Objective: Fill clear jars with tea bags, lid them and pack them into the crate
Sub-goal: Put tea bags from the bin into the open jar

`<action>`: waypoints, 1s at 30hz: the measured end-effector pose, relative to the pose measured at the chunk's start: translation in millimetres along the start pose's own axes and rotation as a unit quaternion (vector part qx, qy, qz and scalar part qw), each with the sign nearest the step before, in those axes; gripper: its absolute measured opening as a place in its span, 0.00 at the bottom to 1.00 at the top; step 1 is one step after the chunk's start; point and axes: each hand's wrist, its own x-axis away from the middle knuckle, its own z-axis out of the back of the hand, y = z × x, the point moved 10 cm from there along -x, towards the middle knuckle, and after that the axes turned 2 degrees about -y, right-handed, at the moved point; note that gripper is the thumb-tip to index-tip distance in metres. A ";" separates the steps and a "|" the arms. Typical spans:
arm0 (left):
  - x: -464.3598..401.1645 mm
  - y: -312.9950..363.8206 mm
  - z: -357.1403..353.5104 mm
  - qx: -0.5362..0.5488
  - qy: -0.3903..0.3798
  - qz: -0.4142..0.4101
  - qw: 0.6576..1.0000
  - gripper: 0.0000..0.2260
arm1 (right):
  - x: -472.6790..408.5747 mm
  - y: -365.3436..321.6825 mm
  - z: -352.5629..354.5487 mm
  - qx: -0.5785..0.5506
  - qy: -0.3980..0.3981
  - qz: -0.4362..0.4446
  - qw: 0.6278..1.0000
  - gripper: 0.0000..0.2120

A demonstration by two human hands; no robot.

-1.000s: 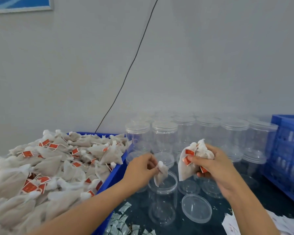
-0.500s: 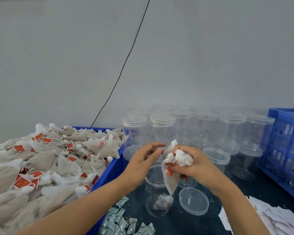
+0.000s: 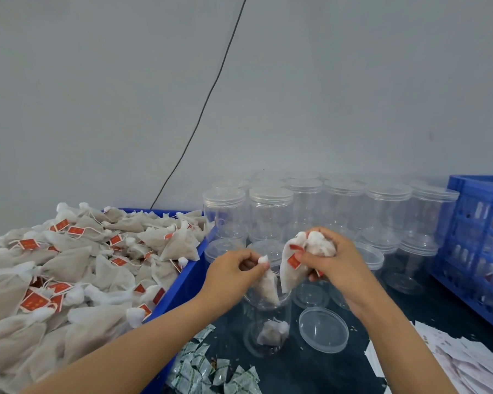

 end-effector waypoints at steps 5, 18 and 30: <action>-2.8 -0.5 2.9 -0.131 -0.003 -0.006 0.991 0.07 | -1.4 13.0 10.6 -0.072 0.070 -0.027 0.995 0.12; 8.0 37.4 -9.8 0.015 -0.028 -0.135 0.990 0.09 | 1.1 20.4 -34.9 -0.104 -0.017 -0.037 0.994 0.06; -2.3 15.1 5.2 -0.046 0.050 -0.057 0.996 0.04 | -4.5 30.8 5.0 -0.133 0.103 -0.056 0.984 0.06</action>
